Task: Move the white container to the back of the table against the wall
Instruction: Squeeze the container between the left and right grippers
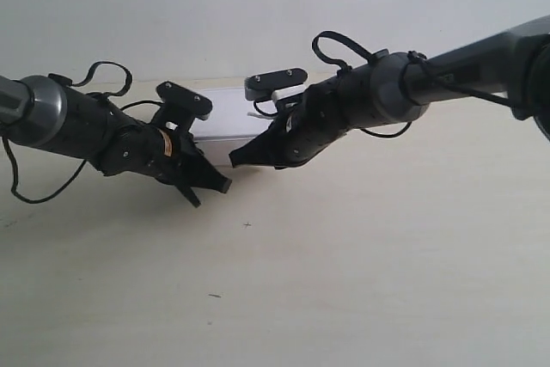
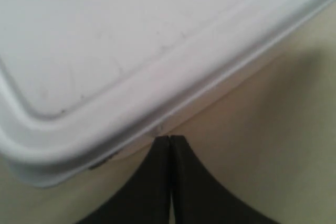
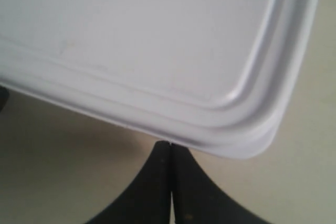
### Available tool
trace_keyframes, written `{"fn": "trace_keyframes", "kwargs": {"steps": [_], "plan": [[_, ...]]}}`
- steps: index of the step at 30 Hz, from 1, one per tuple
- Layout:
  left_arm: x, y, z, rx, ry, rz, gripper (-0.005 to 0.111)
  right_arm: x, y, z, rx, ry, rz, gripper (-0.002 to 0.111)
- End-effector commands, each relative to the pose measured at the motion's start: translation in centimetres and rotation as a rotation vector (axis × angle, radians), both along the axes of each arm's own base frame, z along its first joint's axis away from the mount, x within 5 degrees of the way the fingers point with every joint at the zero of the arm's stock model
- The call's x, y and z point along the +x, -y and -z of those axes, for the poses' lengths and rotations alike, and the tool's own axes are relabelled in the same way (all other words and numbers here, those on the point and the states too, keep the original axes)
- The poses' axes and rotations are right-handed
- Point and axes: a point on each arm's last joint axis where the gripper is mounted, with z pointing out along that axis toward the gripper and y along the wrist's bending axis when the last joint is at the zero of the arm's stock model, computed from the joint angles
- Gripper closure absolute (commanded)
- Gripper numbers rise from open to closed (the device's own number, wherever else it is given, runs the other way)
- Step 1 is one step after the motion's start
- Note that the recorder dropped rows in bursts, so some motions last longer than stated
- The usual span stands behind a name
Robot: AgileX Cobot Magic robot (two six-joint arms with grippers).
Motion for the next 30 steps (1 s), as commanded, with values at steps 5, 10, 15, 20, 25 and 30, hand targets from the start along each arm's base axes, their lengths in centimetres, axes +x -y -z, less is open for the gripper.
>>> {"fn": "trace_keyframes", "kwargs": {"steps": [5,10,15,20,25,30], "plan": [[2.9,0.4,0.5,0.041,0.027,0.016,0.107,2.4,-0.9,0.0,-0.006,0.075,-0.041,0.108],[4.5,0.8,0.9,0.05,0.048,0.023,0.107,3.5,-1.4,0.3,0.003,0.097,-0.042,0.108],[5.7,1.0,1.3,0.073,0.058,0.033,0.107,4.9,-0.7,0.6,0.011,0.114,-0.015,0.108],[7.0,0.6,1.3,0.071,0.084,0.021,0.107,6.1,0.3,0.9,0.017,0.128,0.011,0.108],[8.1,0.1,1.3,0.075,0.103,0.01,0.107,6.8,0.5,0.9,0.048,0.183,0.02,0.108],[9.0,0.2,0.6,0.08,0.14,0.02,0.107,7.1,0.5,1.4,0.067,0.212,0.022,0.108]]}}
